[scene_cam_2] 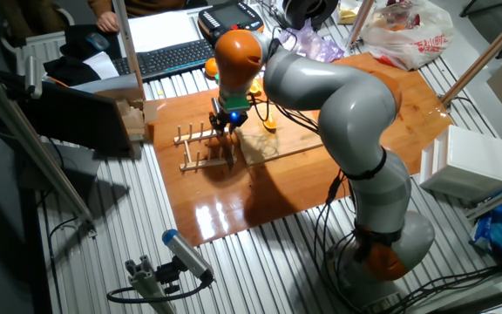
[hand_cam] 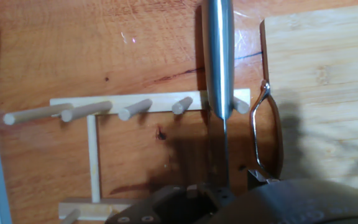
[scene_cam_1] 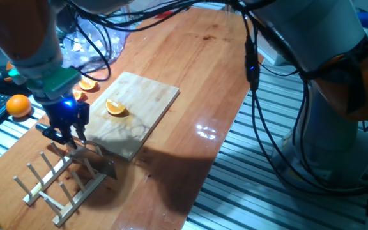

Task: Chop the orange

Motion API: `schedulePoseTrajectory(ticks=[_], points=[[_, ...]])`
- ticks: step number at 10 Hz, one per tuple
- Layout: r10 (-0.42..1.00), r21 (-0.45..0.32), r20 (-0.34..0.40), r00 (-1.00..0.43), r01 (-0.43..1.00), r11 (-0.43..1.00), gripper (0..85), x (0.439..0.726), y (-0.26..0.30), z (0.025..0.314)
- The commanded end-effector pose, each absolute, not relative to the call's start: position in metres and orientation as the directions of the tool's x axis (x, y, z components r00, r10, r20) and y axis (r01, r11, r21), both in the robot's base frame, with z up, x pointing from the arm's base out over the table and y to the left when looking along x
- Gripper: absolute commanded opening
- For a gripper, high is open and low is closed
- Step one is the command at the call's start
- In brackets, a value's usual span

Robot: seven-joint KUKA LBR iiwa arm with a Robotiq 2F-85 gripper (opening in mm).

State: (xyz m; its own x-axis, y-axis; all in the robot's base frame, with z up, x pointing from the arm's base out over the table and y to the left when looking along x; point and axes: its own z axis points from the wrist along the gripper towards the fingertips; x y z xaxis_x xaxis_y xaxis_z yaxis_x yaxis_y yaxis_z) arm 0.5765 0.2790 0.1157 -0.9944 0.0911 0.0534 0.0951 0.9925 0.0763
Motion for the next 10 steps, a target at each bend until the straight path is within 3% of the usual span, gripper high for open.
schedulePoseTrajectory(ticks=[1,8,9,10], points=[[0.100,0.078,0.049,-0.994,0.103,0.992,34.0,0.575,0.282,0.113],[0.104,0.091,0.009,-0.994,0.105,0.990,34.0,0.585,0.281,0.097],[0.098,0.088,0.009,-0.995,0.099,0.991,17.0,0.585,0.281,0.098],[0.096,0.090,0.007,-0.995,0.096,0.991,17.0,0.585,0.281,0.098]])
